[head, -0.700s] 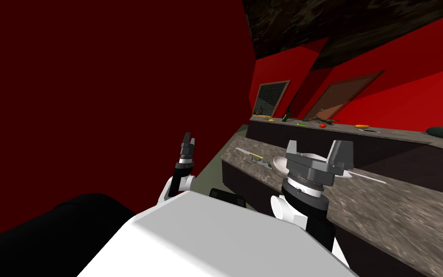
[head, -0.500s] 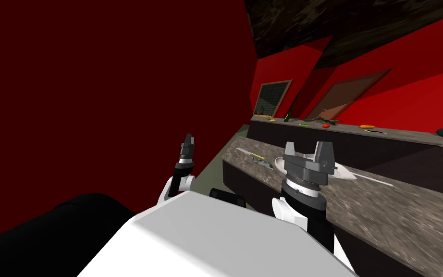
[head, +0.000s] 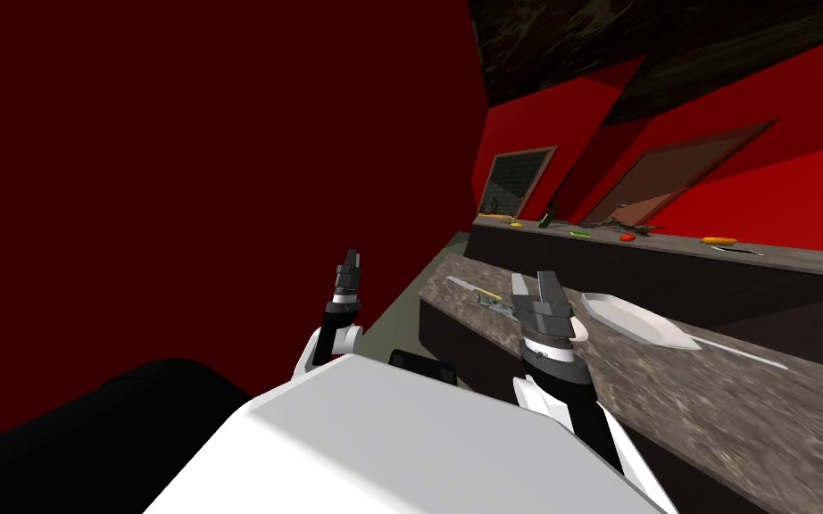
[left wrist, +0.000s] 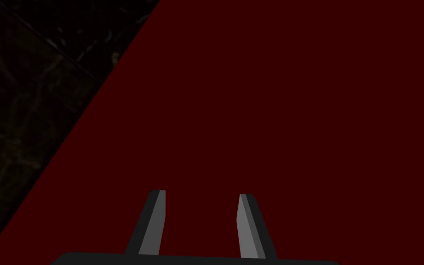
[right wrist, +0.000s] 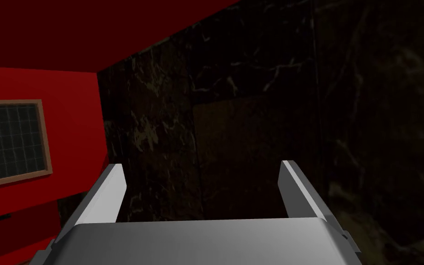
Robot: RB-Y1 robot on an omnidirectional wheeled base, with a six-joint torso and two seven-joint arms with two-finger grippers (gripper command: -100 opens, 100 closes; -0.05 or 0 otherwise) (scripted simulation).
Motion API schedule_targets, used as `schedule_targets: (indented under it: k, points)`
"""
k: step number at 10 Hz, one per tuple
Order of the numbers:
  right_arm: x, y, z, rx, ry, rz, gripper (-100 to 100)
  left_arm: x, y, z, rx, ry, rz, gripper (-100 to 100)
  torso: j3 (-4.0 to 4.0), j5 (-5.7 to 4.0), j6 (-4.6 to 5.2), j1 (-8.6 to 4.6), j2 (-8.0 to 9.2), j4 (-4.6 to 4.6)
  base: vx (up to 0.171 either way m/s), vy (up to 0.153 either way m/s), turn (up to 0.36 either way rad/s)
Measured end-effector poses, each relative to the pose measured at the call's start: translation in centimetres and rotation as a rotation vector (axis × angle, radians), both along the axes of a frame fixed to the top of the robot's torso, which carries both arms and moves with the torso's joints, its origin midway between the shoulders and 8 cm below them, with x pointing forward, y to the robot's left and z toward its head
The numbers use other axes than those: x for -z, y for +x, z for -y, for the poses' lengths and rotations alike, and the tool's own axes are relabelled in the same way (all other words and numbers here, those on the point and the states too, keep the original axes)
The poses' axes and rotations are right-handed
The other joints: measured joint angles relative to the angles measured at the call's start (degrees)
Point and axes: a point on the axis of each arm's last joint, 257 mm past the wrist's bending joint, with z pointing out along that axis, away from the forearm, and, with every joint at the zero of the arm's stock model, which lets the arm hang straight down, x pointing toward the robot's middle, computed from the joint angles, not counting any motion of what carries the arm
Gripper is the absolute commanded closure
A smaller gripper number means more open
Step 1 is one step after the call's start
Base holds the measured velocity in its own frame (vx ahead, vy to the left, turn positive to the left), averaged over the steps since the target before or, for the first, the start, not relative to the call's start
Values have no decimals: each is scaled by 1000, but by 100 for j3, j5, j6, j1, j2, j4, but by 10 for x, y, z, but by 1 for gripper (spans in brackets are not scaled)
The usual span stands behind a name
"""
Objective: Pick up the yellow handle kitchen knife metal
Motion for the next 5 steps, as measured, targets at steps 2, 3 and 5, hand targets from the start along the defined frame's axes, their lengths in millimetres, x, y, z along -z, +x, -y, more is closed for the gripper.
schedule_targets:
  k: [2,3,5]
  points:
    - [13,7,-5,-9,-56,-45,-100,0,0,0,0,0,0,0,0,0,0,1,0,0,10,38,61]
    - [20,9,-4,-11,-78,-65,-100,0,0,0,0,0,0,0,0,0,2,-2,0,0,15,52,81]
    - [38,15,-4,-17,-138,-112,-100,0,0,0,0,0,0,0,-1,1,1,0,-1,0,15,44,59]
